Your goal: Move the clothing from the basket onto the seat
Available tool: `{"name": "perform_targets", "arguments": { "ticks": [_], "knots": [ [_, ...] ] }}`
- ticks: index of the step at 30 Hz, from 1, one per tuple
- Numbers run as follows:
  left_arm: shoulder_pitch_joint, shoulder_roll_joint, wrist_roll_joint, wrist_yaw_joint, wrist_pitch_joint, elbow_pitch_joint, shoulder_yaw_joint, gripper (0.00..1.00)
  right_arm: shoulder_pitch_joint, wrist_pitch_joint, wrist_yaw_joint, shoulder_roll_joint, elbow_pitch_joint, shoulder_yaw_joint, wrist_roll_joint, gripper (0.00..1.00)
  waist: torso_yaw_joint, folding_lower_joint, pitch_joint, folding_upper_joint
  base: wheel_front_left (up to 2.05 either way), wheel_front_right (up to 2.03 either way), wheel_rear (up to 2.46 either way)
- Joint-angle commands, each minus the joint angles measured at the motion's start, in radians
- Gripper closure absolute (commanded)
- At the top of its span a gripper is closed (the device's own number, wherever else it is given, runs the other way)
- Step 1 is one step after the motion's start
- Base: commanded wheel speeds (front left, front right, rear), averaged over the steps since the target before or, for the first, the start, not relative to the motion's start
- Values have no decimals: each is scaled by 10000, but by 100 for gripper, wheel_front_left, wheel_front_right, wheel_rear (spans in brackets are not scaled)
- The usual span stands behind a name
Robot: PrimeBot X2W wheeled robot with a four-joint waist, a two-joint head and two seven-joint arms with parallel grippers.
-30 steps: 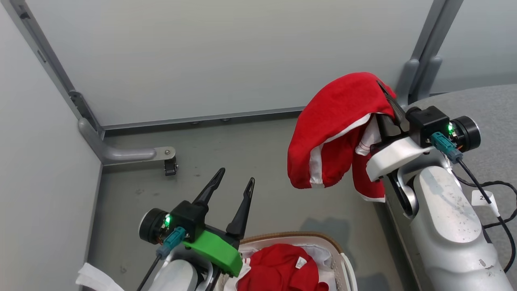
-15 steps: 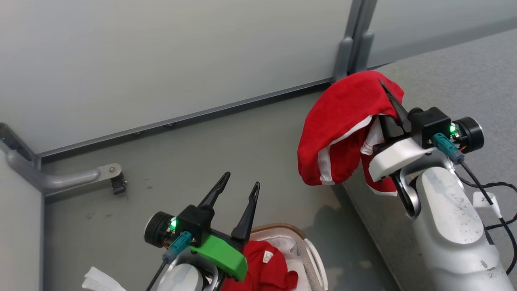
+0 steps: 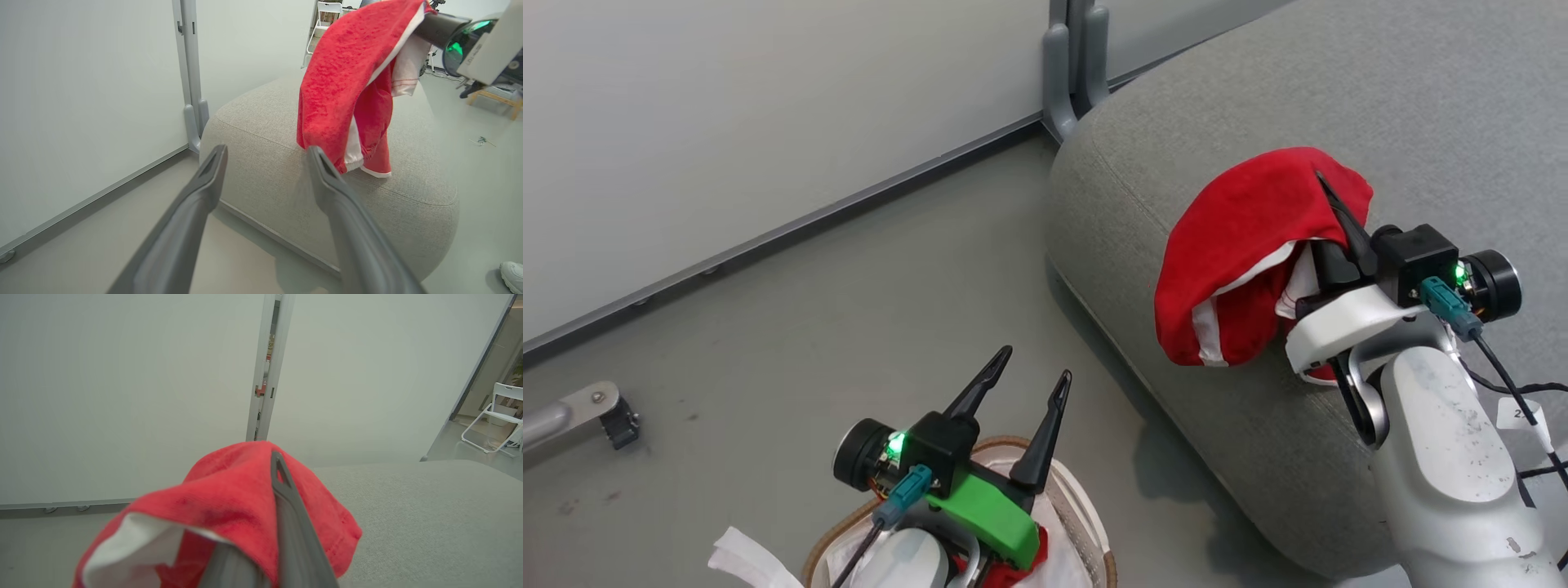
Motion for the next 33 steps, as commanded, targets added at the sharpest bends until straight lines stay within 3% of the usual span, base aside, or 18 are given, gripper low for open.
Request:
{"name": "perform_targets", "arguments": {
  "ticks": [1, 8, 17, 26, 33],
  "knots": [
    [-208, 143, -68, -42, -9, 6, 7, 0, 106, -21, -10, -17, -35, -59, 28, 100, -404, 0, 412, 0, 0, 0, 0],
    [-408, 210, -82, -37, -9, -86, -224, 0, -170, -21, -10, -21, 98, -646, -247, 100, -88, 0, 858, 0, 0, 0, 0],
    [-1022, 541, 68, -36, -9, -401, -285, 0, -2417, -22, -10, -22, -7, -2439, -2131, 100, 755, 0, 2301, 0, 0, 0, 0],
    [-2184, 864, 534, -36, -9, -894, -566, 0, -5859, -22, -10, -1254, 558, -3996, -3588, 100, 1673, 0, 4639, 0, 0, 0, 0],
    [-2924, 974, 819, -36, -9, -1307, -861, 0, -7474, -21, -10, -2037, 1452, -5555, -4429, 100, 2279, 0, 6110, 0, 0, 0, 0]
  ]
}}
